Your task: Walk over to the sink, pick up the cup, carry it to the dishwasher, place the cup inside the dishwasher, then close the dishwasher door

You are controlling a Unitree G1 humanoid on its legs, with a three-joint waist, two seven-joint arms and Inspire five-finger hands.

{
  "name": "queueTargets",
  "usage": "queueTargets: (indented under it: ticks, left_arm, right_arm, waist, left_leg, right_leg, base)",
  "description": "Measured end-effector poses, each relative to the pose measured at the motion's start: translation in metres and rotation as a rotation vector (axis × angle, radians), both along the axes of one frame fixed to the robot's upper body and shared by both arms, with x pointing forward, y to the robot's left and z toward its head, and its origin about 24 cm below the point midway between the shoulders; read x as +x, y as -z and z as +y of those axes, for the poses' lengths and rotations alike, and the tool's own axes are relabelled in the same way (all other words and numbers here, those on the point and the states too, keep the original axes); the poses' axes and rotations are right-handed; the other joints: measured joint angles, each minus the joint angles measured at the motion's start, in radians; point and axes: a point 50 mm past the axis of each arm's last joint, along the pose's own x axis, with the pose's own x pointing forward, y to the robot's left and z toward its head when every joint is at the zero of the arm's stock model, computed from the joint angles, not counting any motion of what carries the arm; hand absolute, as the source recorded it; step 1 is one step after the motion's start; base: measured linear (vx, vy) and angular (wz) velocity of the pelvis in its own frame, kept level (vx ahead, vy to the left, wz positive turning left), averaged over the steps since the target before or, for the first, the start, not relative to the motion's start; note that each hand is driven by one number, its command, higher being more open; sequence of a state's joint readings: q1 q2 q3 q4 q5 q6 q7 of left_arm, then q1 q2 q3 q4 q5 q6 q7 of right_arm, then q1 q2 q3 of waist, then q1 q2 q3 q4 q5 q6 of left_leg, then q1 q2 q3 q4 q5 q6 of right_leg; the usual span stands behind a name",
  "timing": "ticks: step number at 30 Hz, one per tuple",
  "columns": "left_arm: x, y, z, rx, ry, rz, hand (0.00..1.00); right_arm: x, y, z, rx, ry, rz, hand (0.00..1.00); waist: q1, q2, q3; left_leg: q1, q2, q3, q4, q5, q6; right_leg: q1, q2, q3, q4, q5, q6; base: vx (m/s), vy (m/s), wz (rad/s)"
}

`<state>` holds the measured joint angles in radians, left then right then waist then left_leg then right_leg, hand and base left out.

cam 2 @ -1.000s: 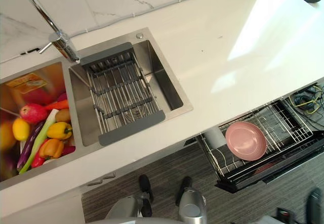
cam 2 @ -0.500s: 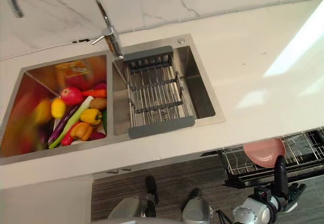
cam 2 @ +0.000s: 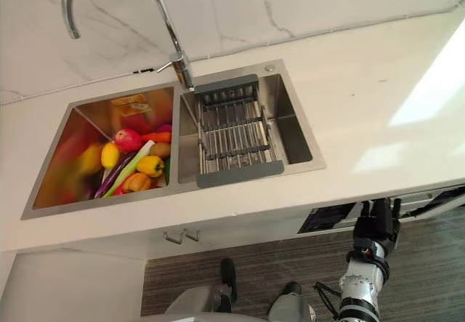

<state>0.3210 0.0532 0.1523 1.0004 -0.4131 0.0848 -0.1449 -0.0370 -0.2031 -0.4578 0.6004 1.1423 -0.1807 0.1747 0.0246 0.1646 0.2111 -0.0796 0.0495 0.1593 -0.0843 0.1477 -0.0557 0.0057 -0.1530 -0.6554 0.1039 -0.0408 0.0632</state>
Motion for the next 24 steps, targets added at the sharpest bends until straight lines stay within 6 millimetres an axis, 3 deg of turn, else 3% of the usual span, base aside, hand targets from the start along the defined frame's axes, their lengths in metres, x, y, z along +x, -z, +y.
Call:
queueTargets:
  ticks: [3,6,8,10,13,16,18,20,23,24]
  left_arm:
    - [0.001,-0.001,0.001,-0.009,0.009,-0.031,1.0]
    - [-0.002,-0.002,0.002,-0.032,0.009,-0.046,1.0]
    - [-0.001,-0.003,0.006,-0.065,-0.026,-0.07,1.0]
    - [-0.001,-0.003,0.006,-0.097,-0.044,-0.079,1.0]
    - [-0.001,-0.004,0.006,-0.148,-0.085,-0.097,1.0]
    - [-0.006,-0.005,0.012,-0.162,-0.084,-0.09,1.0]
    - [-0.009,-0.007,0.024,-0.15,-0.068,-0.069,1.0]
    - [-0.011,-0.008,0.032,-0.136,-0.048,-0.048,1.0]
    - [-0.009,-0.008,0.034,-0.122,0.012,-0.025,1.0]
    - [-0.007,-0.009,0.037,-0.114,0.031,-0.02,1.0]
  right_arm:
    - [-0.012,0.005,0.011,-0.09,-0.164,0.08,1.0]
    - [-0.031,0.028,0.038,-0.174,-0.427,0.247,1.0]
    - [-0.054,0.058,0.073,-0.213,-0.641,0.415,1.0]
    - [-0.069,0.074,0.09,-0.225,-0.73,0.514,1.0]
    - [-0.089,0.09,0.09,-0.312,-0.808,0.681,1.0]
    - [-0.105,0.099,0.085,-0.372,-0.786,0.81,1.0]
    - [-0.111,0.104,0.085,-0.426,-0.792,0.896,1.0]
    - [-0.117,0.108,0.083,-0.465,-0.819,0.973,1.0]
    - [-0.129,0.114,0.073,-0.488,-0.813,1.101,1.0]
    - [-0.13,0.114,0.072,-0.472,-0.792,1.114,1.0]
  waist:
    - [0.0,-0.003,-0.001]
    - [0.001,-0.009,-0.009]
    - [0.002,-0.017,-0.018]
    - [0.002,-0.018,-0.02]
    - [0.015,-0.023,-0.022]
    - [0.015,-0.051,-0.033]
    - [0.016,-0.094,-0.052]
    - [0.016,-0.119,-0.065]
    - [0.014,-0.13,-0.061]
    - [0.008,-0.127,-0.061]
  left_leg:
    - [0.001,0.01,-0.001,-0.006,-0.041,-0.049]
    - [0.005,0.035,0.002,0.037,-0.051,-0.047]
    - [0.01,0.056,0.005,0.064,-0.054,-0.039]
    - [0.01,0.063,0.018,0.061,-0.054,-0.035]
    - [0.013,0.067,0.045,0.036,-0.039,-0.016]
    - [0.041,0.068,0.064,0.023,0.004,-0.001]
    - [0.069,0.053,0.096,0.017,-0.011,0.008]
    - [0.086,0.024,0.105,0.019,-0.035,0.022]
    - [0.129,-0.017,0.097,0.019,-0.061,0.056]
    - [0.142,-0.018,0.089,0.02,-0.063,0.059]
  right_leg:
    - [0.017,0.031,-0.003,-0.063,0.013,-0.003]
    - [0.036,0.052,-0.012,-0.073,0.015,-0.015]
    - [0.056,0.069,-0.025,-0.074,-0.002,-0.041]
    - [0.057,0.071,-0.032,-0.073,-0.012,-0.056]
    - [0.048,0.066,-0.039,-0.06,-0.025,-0.048]
    - [0.052,0.048,-0.031,-0.01,-0.056,-0.021]
    - [0.041,0.009,-0.001,0.048,-0.082,-0.007]
    - [0.023,-0.048,0.014,0.139,-0.119,0.015]
    - [-0.076,-0.17,0.107,0.463,-0.127,0.017]
    - [-0.098,-0.189,0.141,0.51,-0.137,0.021]
  base:
    - [-0.02,-0.125,-0.01]
    - [0.04,-0.115,-0.06]
    - [0.07,-0.122,0.07]
    - [0.1,-0.045,0.14]
    - [0.11,0.027,0.11]
    - [0.15,0.059,-0.09]
    - [0.2,0.059,-0.3]
    - [0.21,0.091,-0.13]
    - [0.17,0.162,0.1]
    - [0.08,0.073,0.39]
